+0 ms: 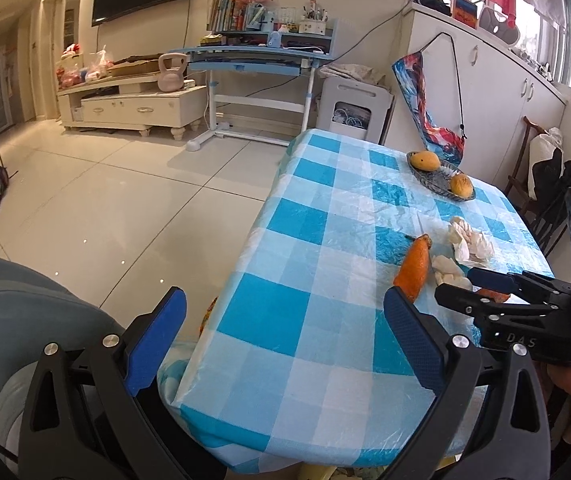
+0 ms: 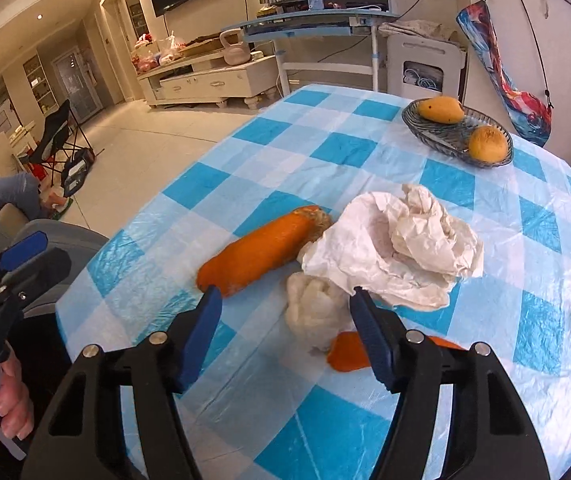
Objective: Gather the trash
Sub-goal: 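Close the right gripper on a white tissue while the left gripper grasps an orange sweet potato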
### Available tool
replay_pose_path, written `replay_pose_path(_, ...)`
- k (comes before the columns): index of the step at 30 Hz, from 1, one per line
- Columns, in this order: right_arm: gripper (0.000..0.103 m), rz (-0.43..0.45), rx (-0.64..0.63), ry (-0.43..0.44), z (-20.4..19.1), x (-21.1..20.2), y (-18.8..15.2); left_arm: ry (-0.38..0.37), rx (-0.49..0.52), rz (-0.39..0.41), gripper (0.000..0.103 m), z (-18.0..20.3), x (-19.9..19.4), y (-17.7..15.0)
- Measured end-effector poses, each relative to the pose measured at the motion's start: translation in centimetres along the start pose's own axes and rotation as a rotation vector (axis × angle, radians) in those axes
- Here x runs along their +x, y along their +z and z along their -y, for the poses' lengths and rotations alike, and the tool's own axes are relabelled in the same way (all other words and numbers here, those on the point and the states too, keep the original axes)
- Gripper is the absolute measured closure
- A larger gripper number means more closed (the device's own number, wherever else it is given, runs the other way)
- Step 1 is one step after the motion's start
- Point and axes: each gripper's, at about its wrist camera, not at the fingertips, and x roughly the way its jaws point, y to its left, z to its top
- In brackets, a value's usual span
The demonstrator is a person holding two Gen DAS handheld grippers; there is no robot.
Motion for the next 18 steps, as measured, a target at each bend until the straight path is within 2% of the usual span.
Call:
replay_pose_path(3,0.045,-0.021,-0.029,-0.011,0.6,0.4,-0.4,-0.011,0.042,-0.001,0.008,1.4,1.1,0.7)
replay_pose_path(6,0.058,-0.02,-0.015,0.014,1.1,0.3,-0.5,-0.015,0.099,-0.015,0.008,3.2,2.8,1.2)
replay_pose_path(8,0.08,-0.028,-0.038,0.014,0.9,0.3,-0.4,-0.024,0.13,-0.036,0.008,4.3,4.2,1.6)
replay_pose_path(15,0.082,-0.012,-0.18,-0.017,-0.6,-1.8,-1.1,-0.051,0.243,-0.072,0.008,8.5,7.5,2.8)
replay_pose_path(18,0.082,-0.026,-0.219,-0.032,-1.1,-2.5,-1.4,-0.041,0.289,-0.119,0.018,10.1,9.0,3.1)
